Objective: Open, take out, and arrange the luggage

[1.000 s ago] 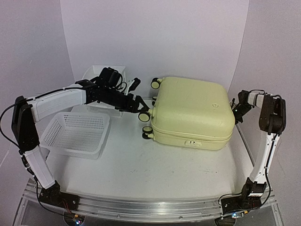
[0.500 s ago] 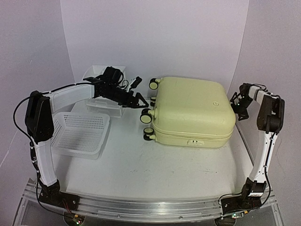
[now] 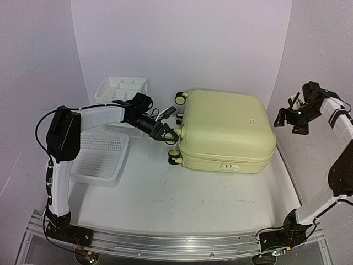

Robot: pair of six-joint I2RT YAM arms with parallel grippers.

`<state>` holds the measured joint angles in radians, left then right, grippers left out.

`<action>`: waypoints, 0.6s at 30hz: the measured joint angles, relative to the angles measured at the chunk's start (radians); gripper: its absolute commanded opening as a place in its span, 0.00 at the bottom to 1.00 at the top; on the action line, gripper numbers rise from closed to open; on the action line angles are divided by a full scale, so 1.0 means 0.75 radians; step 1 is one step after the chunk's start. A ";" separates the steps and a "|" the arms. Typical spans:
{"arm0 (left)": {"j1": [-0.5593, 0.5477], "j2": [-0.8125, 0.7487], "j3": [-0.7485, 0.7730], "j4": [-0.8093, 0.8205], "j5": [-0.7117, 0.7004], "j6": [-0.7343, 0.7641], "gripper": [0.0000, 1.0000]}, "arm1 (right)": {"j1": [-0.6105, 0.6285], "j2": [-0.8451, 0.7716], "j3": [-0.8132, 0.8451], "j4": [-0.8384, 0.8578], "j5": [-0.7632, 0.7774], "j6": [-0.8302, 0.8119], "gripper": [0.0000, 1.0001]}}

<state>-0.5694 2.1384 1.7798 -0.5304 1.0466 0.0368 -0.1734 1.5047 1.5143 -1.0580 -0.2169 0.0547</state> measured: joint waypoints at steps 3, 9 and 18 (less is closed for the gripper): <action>-0.020 0.003 -0.001 -0.026 0.033 -0.005 0.63 | 0.001 -0.102 -0.070 0.005 -0.057 0.040 0.98; -0.046 -0.002 -0.005 -0.042 0.071 -0.065 0.31 | 0.011 -0.346 -0.220 0.043 -0.230 0.115 0.98; -0.051 -0.087 0.100 -0.083 0.045 -0.291 0.21 | 0.068 -0.727 -0.402 0.061 -0.427 0.143 0.98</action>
<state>-0.6079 2.0727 1.8545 -0.5926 1.0805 -0.1814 -0.1226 0.9596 1.2125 -1.0126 -0.5369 0.1619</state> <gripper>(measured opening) 0.506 0.984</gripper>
